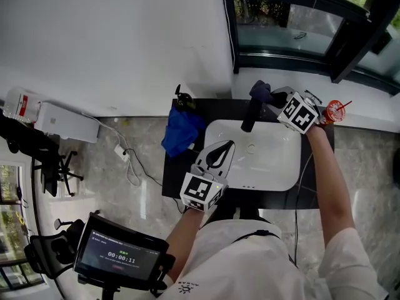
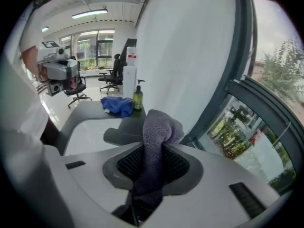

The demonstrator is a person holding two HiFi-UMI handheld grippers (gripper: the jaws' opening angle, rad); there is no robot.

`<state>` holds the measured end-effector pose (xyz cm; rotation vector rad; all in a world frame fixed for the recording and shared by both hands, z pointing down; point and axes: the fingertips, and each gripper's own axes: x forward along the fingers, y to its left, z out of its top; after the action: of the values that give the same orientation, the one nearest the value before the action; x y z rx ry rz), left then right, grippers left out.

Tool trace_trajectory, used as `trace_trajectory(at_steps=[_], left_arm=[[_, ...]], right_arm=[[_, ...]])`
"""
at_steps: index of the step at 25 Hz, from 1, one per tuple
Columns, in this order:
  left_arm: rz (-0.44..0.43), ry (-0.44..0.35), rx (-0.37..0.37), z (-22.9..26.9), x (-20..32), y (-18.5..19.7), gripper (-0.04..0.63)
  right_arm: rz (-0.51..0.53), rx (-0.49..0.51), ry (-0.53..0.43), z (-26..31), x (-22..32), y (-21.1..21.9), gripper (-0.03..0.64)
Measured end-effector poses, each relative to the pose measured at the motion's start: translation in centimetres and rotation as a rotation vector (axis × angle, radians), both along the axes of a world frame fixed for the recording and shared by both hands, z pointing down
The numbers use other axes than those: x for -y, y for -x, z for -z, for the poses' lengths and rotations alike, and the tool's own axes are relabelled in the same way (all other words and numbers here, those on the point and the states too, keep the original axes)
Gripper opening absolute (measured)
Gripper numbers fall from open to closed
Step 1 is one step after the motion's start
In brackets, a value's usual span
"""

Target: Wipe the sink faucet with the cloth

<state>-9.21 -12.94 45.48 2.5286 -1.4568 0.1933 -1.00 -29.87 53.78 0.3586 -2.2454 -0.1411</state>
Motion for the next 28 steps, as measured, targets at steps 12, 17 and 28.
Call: trace_trajectory(at_steps=[12, 17, 28], left_arm=[[-0.026, 0.001, -0.003, 0.2, 0.1, -0.8, 0.000], [-0.021, 0.009, -0.002, -0.1, -0.3, -0.6, 0.000], [-0.017, 0.000, 0.008, -0.1, -0.5, -0.1, 0.000]], right_arm=[[0.149, 0.257, 0.253, 3.8, -6.2, 2.0, 0.101], [0.013, 0.194, 0.064, 4.3, -0.9, 1.0, 0.101], [-0.063, -0.034, -0.085, 0.0, 2.0, -0.1, 0.101]])
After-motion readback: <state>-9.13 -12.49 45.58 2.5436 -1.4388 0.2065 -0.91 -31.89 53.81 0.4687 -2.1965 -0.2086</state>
